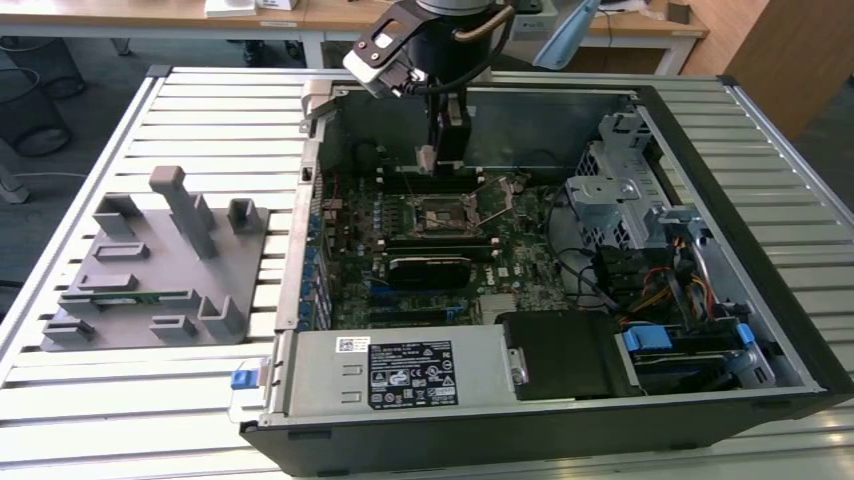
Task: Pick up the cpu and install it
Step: 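Place the cpu into insertion slot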
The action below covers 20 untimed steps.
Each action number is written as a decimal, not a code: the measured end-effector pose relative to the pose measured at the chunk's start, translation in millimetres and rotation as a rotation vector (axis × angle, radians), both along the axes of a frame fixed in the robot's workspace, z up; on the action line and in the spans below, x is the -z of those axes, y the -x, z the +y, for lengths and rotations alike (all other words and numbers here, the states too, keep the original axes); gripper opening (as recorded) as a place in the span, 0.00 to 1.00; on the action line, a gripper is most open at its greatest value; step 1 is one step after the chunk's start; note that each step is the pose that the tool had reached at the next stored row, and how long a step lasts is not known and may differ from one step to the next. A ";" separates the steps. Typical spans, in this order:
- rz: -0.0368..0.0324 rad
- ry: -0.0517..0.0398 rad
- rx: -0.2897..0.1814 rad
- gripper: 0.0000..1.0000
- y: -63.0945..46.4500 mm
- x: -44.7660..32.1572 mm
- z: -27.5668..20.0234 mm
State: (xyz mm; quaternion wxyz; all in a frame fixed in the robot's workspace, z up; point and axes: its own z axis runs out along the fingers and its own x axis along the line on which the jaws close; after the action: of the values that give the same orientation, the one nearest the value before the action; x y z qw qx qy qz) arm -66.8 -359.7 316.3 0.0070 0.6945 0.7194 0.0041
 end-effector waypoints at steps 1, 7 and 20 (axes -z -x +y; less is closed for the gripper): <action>0.0000 0.0001 0.000 0.54 0.0 0.2 0.0; 0.0000 0.0000 0.000 0.54 0.0 1.8 0.0; -0.0001 0.0000 0.000 0.54 0.0 6.9 0.0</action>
State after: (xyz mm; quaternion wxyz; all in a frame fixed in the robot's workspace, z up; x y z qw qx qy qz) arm -66.8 -359.7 309.3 0.0071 0.6945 0.7194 0.0041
